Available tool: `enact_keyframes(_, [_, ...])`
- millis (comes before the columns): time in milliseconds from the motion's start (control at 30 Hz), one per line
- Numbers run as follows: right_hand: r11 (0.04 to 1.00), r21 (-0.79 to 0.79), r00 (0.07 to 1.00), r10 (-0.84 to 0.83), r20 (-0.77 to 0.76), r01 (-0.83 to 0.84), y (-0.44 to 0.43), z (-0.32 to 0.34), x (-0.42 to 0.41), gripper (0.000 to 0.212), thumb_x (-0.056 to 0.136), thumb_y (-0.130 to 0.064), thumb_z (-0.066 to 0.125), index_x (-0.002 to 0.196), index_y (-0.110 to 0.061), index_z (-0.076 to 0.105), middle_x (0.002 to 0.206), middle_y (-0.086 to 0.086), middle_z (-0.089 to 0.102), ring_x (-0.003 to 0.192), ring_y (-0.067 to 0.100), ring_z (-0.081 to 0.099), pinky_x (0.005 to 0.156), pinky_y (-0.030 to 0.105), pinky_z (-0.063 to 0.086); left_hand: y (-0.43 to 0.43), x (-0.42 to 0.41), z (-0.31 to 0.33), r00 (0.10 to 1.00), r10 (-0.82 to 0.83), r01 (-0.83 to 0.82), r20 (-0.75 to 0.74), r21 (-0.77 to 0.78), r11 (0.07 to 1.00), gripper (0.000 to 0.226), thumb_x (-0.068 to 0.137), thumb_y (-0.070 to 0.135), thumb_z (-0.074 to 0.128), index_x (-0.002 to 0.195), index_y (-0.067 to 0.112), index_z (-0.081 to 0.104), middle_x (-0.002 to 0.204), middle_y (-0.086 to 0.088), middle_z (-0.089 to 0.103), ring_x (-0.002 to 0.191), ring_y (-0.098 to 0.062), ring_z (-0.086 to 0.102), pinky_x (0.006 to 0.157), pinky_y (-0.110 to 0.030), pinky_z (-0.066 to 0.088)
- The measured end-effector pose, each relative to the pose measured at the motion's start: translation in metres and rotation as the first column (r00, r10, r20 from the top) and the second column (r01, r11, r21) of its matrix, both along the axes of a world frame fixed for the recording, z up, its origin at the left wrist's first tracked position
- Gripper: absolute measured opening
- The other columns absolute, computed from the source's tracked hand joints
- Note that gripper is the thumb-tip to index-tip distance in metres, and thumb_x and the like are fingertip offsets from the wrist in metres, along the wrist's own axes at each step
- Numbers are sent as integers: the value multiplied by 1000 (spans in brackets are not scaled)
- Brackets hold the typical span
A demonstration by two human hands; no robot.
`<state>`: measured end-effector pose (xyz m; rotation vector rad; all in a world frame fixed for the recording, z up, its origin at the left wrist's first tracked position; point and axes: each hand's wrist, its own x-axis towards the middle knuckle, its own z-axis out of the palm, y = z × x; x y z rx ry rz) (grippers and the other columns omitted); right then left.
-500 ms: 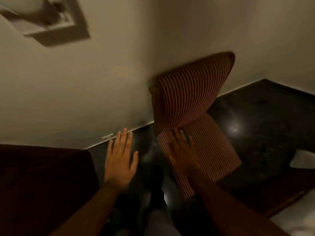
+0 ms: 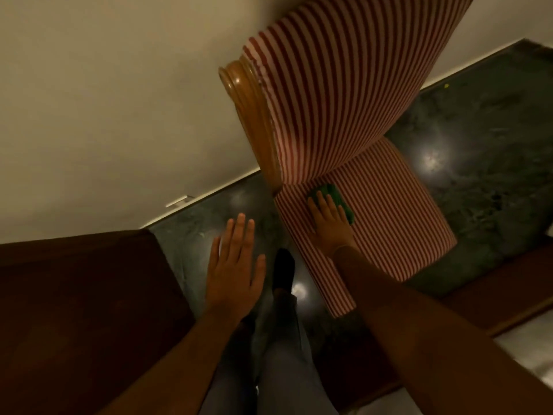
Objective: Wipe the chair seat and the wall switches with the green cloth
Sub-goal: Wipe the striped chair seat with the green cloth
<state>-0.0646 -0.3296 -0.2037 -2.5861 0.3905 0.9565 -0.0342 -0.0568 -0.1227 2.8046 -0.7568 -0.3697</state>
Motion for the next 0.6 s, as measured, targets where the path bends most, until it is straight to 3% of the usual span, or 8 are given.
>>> enact_keyframes(133, [998, 43, 999, -48, 18, 47, -13, -6, 7, 76, 112, -14, 46, 172, -27, 2, 179, 3, -12, 167, 30, -8, 137, 50, 7, 0, 0, -1, 999, -12, 13, -46, 26, 1000, 76, 112, 44, 44, 177, 18, 13, 187, -4, 8, 173, -25, 6, 139, -44, -2])
enact_keyframes(300, [971, 113, 977, -212, 8, 209, -23, 10, 13, 85, 104, 5, 46, 172, -23, 3, 180, -1, -4, 167, 25, 6, 131, 50, 29, 9, 5, 6, 1000, -4, 4, -5, 31, 1000, 75, 112, 45, 41, 177, 15, 20, 186, -5, 13, 173, -24, 6, 139, -50, 8])
enact_keyframes(500, [982, 107, 979, -169, 113, 157, -12, 54, 9, 84, 102, 5, 48, 171, -17, 4, 180, 4, -1, 167, 25, 2, 132, 48, 28, 15, 9, 25, 996, -7, 3, 90, 36, 999, 74, 111, 46, 44, 176, 14, 28, 185, -7, 20, 173, -18, 0, 140, -43, 0])
enact_keyframes(600, [988, 118, 978, -121, 173, 102, 1, 89, 7, 82, 101, 2, 46, 170, -15, 5, 179, 7, -2, 167, 25, -1, 133, 50, 24, 16, 16, 45, 991, 20, -24, 131, 28, 999, 74, 110, 44, 50, 175, 13, 32, 184, -7, 24, 173, -21, 10, 140, -43, 4])
